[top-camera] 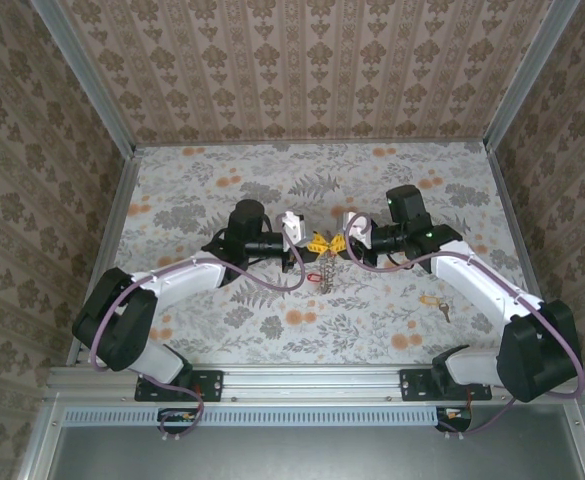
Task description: Put the keys on the keyring
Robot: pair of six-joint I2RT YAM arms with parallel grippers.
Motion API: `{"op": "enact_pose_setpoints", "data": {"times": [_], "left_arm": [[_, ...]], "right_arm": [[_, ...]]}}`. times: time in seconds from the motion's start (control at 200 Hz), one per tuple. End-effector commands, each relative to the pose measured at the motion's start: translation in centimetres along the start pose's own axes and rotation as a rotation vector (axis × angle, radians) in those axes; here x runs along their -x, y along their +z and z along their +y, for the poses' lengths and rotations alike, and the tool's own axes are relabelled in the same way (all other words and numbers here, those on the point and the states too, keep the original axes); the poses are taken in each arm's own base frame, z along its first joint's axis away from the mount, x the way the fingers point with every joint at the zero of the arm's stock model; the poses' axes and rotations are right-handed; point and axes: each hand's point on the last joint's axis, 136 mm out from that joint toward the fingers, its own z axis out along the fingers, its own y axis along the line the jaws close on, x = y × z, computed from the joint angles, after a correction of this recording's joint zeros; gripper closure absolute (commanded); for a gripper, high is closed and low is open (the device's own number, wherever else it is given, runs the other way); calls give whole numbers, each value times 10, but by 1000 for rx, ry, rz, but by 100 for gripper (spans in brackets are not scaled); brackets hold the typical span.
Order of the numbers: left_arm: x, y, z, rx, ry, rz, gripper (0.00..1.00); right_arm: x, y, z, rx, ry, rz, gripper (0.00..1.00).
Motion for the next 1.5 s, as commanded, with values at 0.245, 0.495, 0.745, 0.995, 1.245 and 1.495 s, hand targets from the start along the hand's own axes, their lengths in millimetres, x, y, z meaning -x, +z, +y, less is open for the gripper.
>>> {"op": "enact_pose_setpoints", "data": {"times": [0.245,0.495,0.745,0.995,1.245,1.495], "left_arm": [[6,2,0,-14,27,4,94],[8,3,-1,-23,19,-10,92],[8,1,2,3,24,-3,100],[3,-5,16,98,1,34,100],[0,-7,15,98,-27,32,100],[-2,-10,11,97,-36,37,100]], "right_arm": [[14,1,6,55,-13,-8,100],[13,5,7,71,6,-17,100],[8,7,3,55,39,-3,95],[4,-16,-8,-120,220,-38,67],[-69,-109,-76,-913,973,96,57],[-195,-163,-12,-1195,1627,431,61]]}}
